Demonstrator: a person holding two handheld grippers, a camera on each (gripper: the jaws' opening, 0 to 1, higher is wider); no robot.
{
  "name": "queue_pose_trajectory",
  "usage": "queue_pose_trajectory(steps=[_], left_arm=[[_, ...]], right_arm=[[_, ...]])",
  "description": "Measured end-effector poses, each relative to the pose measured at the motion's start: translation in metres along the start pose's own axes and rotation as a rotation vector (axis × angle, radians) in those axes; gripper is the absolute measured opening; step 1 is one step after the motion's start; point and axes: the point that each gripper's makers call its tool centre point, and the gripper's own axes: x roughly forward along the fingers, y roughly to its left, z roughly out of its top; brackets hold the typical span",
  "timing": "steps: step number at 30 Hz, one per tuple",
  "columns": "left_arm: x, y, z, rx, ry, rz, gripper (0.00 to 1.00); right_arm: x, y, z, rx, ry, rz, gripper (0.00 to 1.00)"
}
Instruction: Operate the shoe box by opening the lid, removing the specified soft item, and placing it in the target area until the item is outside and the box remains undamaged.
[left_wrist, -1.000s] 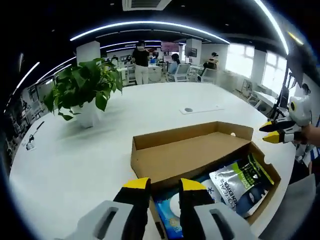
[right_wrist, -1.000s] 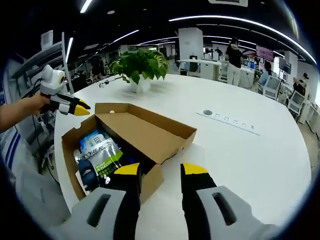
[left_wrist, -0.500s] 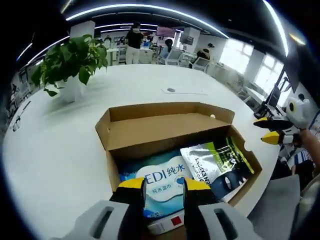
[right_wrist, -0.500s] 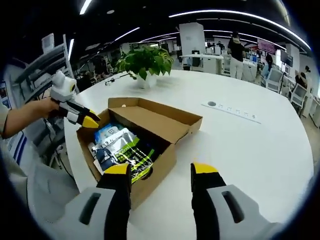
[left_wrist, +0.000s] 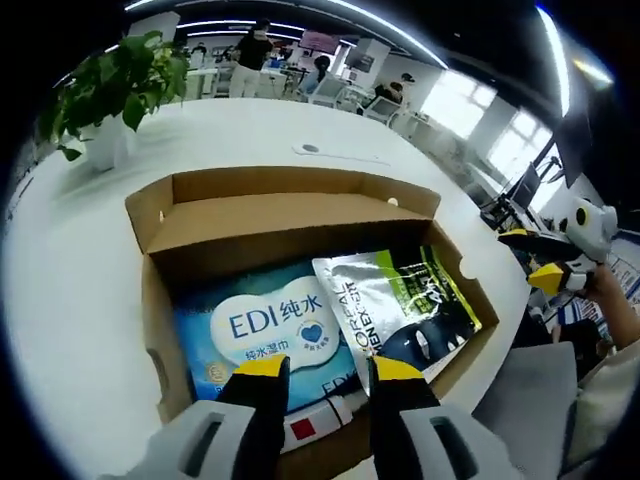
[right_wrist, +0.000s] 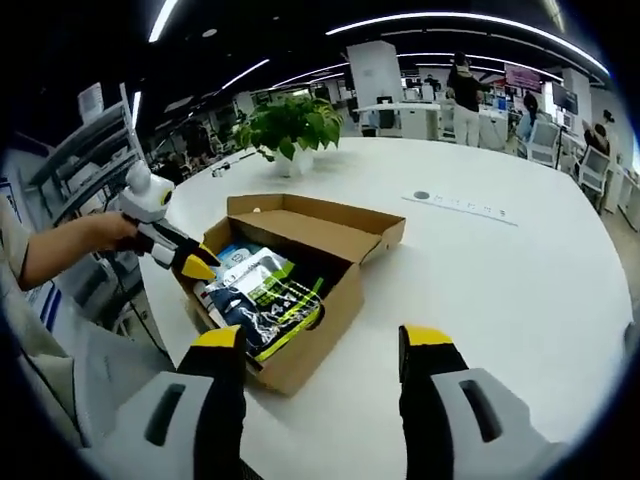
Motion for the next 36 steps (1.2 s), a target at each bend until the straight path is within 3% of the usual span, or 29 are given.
queue_pose_trajectory(steps=[8, 17, 25, 36], left_arm=[[0.01, -0.014, -0.007, -0.08, 0.03, -0.075, 0.29], [0.018, -0.026, -0.01, -0.176, 0.052, -0.153, 0.17], [0.015, -0.029, -0.007, -0.209, 0.045, -0.162, 0.0], [0.001, -0.018, -0.006, -0.188, 0.036, -0.126, 0.0]], right_arm=[[-0.008, 0.003, -0.011, 0.027, 0.005, -0.002, 0.64], [-0.01, 0.013, -0.018, 0.051, 0.006, 0.012, 0.65], [-0.006, 0.021, -0.018, 0.056, 0.007, 0.031, 0.65], [0.006, 0.042, -0.008, 0.083, 0.004, 0.089, 0.59]])
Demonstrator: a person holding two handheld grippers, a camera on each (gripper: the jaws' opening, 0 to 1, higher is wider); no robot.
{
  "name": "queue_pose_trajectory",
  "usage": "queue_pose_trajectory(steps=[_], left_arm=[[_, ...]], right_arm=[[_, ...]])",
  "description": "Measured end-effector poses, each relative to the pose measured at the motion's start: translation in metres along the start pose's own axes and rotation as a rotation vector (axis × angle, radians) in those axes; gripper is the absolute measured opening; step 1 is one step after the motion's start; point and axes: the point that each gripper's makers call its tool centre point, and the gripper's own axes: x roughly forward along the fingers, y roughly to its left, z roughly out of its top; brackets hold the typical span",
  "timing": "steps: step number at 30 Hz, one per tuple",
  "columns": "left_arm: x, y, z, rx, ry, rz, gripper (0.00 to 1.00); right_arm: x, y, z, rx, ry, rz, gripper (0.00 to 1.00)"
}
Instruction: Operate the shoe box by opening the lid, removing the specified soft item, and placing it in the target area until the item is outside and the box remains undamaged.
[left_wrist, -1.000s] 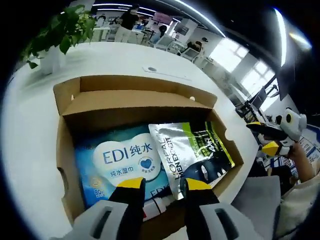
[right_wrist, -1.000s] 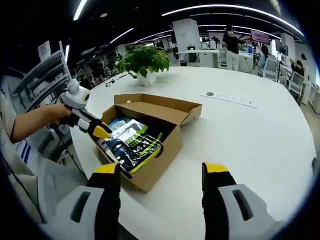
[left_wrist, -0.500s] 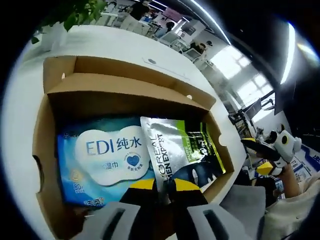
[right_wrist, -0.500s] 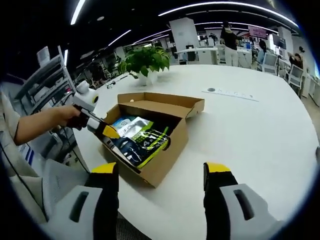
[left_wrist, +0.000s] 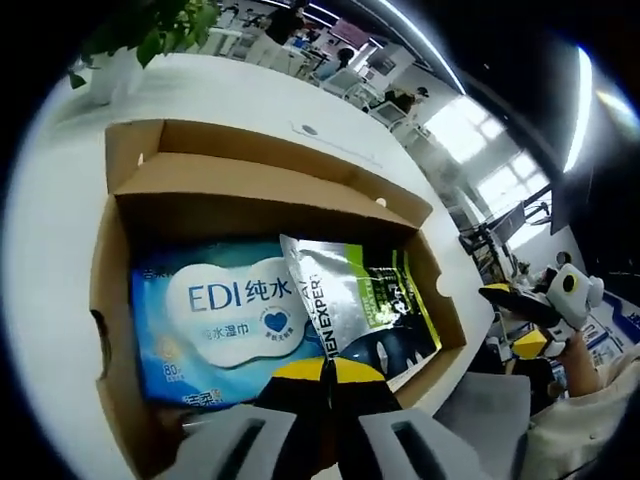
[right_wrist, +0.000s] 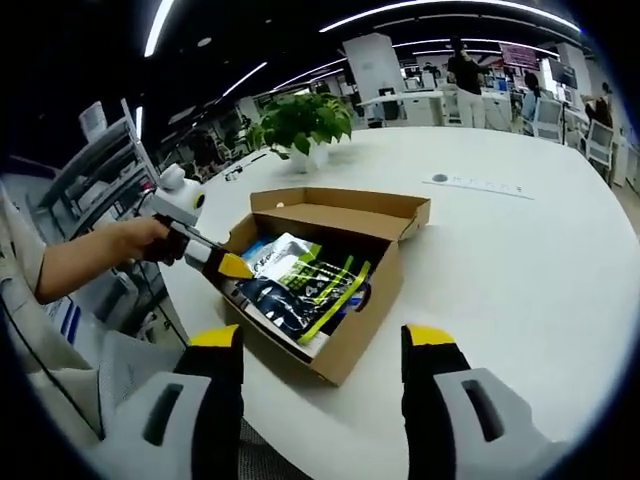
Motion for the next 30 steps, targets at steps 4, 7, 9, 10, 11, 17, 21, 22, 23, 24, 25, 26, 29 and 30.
queue_pose_trajectory(steps=[4, 7, 9, 10, 11, 17, 21, 22, 23, 24, 25, 26, 29, 30], left_arm=[[-0.008, 0.006, 0.0, 0.002, -0.005, 0.014, 0.0], [-0.011, 0.011, -0.002, -0.001, -0.001, 0.027, 0.0], [-0.014, 0.014, -0.002, 0.0, -0.002, 0.034, 0.0], [-0.014, 0.014, -0.002, 0.0, -0.003, 0.036, 0.0], [-0.015, 0.016, -0.003, -0.001, -0.004, 0.04, 0.0], [-0.023, 0.022, -0.001, 0.008, -0.015, 0.064, 0.0], [-0.028, 0.027, -0.001, 0.008, -0.023, 0.077, 0.0], [-0.029, 0.029, 0.0, 0.007, -0.025, 0.082, 0.0], [-0.03, 0.029, 0.0, 0.008, -0.026, 0.085, 0.0], [-0.031, 0.031, 0.0, 0.009, -0.029, 0.091, 0.0], [-0.032, 0.032, 0.0, 0.008, -0.03, 0.094, 0.0], [-0.033, 0.033, 0.0, 0.006, -0.032, 0.096, 0.0], [-0.036, 0.034, 0.002, 0.007, -0.041, 0.103, 0.0], [-0.037, 0.035, 0.003, 0.008, -0.044, 0.104, 0.0]], right_arm=[[0.009, 0.015, 0.005, 0.018, 0.01, 0.055, 0.56], [0.02, 0.023, 0.007, 0.004, 0.024, 0.073, 0.53], [0.027, 0.027, 0.006, -0.011, 0.044, 0.086, 0.52], [0.03, 0.027, 0.005, -0.016, 0.049, 0.085, 0.49], [0.034, 0.027, 0.004, -0.014, 0.06, 0.077, 0.43], [0.053, 0.033, 0.005, 0.018, 0.083, 0.087, 0.38], [0.065, 0.036, 0.003, 0.011, 0.113, 0.092, 0.34], [0.07, 0.035, 0.001, 0.012, 0.124, 0.086, 0.35], [0.074, 0.035, -0.001, 0.016, 0.136, 0.083, 0.35], [0.079, 0.035, -0.003, 0.018, 0.15, 0.082, 0.35], [0.082, 0.037, -0.005, 0.017, 0.157, 0.087, 0.35], [0.084, 0.038, -0.006, 0.016, 0.165, 0.092, 0.35], [0.095, 0.042, -0.013, -0.005, 0.194, 0.101, 0.36], [0.097, 0.042, -0.014, -0.003, 0.202, 0.102, 0.36]])
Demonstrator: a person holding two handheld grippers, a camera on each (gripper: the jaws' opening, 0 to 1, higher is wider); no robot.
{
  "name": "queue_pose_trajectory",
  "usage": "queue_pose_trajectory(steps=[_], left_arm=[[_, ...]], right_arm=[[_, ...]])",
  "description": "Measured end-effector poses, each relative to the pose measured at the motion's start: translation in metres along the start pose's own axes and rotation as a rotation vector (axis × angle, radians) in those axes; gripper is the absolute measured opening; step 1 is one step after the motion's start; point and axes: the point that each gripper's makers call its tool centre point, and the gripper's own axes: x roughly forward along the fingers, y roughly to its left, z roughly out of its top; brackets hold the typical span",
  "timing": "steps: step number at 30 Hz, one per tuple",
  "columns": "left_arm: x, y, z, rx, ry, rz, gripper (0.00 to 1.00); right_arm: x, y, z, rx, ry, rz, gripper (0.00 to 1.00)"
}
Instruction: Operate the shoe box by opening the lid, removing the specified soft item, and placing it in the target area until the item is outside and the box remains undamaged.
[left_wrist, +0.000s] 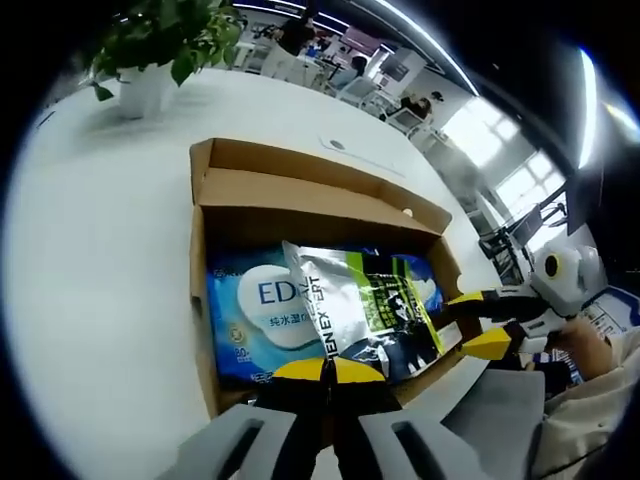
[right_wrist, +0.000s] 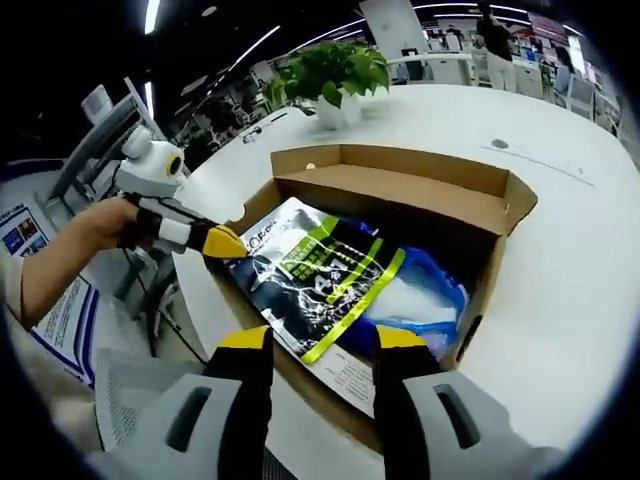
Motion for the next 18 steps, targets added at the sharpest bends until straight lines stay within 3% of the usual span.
queue_pose_trajectory(steps=[9, 18], left_arm=[[-0.002, 0.002, -0.002, 0.001, -0.006, 0.009, 0.0], [-0.001, 0.001, -0.002, 0.006, -0.01, 0.011, 0.0]], right_arm=[[0.018, 0.004, -0.007, 0.015, 0.066, 0.032, 0.32], [0.027, 0.003, -0.008, 0.029, 0.082, 0.039, 0.27]])
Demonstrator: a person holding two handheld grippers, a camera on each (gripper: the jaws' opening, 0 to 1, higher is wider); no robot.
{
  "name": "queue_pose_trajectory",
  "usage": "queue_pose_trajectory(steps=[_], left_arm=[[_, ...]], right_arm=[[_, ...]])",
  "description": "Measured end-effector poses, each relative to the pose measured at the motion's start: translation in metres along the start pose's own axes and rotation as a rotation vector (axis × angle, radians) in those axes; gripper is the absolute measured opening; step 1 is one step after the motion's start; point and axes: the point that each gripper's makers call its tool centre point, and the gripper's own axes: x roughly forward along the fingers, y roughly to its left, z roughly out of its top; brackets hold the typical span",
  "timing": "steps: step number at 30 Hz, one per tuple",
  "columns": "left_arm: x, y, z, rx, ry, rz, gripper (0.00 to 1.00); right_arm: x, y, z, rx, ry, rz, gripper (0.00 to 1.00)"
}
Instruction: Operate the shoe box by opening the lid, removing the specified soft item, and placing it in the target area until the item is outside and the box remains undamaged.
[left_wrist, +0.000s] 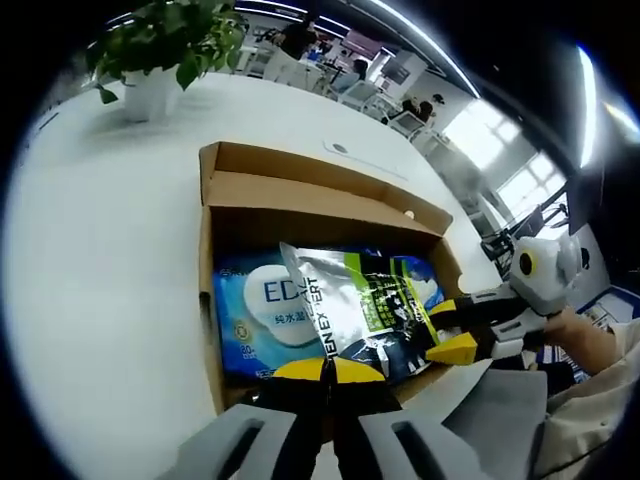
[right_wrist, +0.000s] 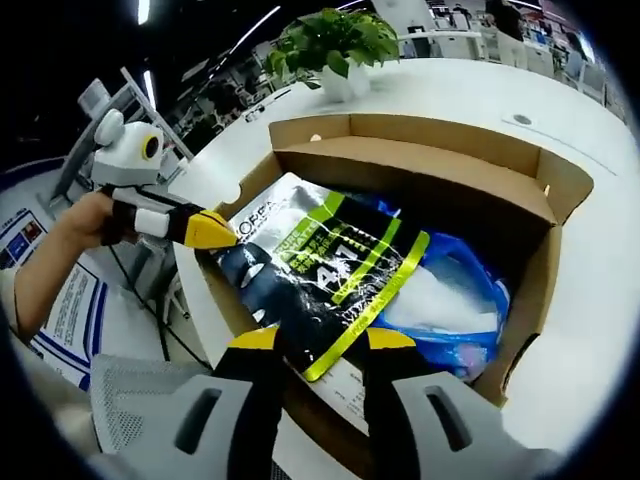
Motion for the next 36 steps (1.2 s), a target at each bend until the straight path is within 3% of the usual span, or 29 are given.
queue_pose_trajectory(steps=[3, 10, 16, 24, 36], left_arm=[[0.0, -0.001, 0.001, -0.002, -0.007, -0.002, 0.0], [0.002, -0.005, 0.002, 0.006, -0.016, -0.009, 0.0], [0.0, -0.014, 0.006, 0.013, -0.034, -0.023, 0.0], [-0.004, -0.029, 0.011, 0.032, -0.053, -0.037, 0.0], [0.002, -0.064, 0.014, 0.066, -0.054, -0.073, 0.0]], right_arm=[[-0.002, 0.001, 0.001, -0.002, -0.007, -0.006, 0.25], [-0.008, -0.002, 0.005, -0.027, -0.041, -0.046, 0.08], [-0.017, -0.006, 0.007, -0.036, -0.053, -0.064, 0.05], [-0.042, -0.01, 0.022, 0.035, -0.126, -0.066, 0.03], [-0.074, -0.024, 0.024, 0.091, -0.136, -0.102, 0.01]])
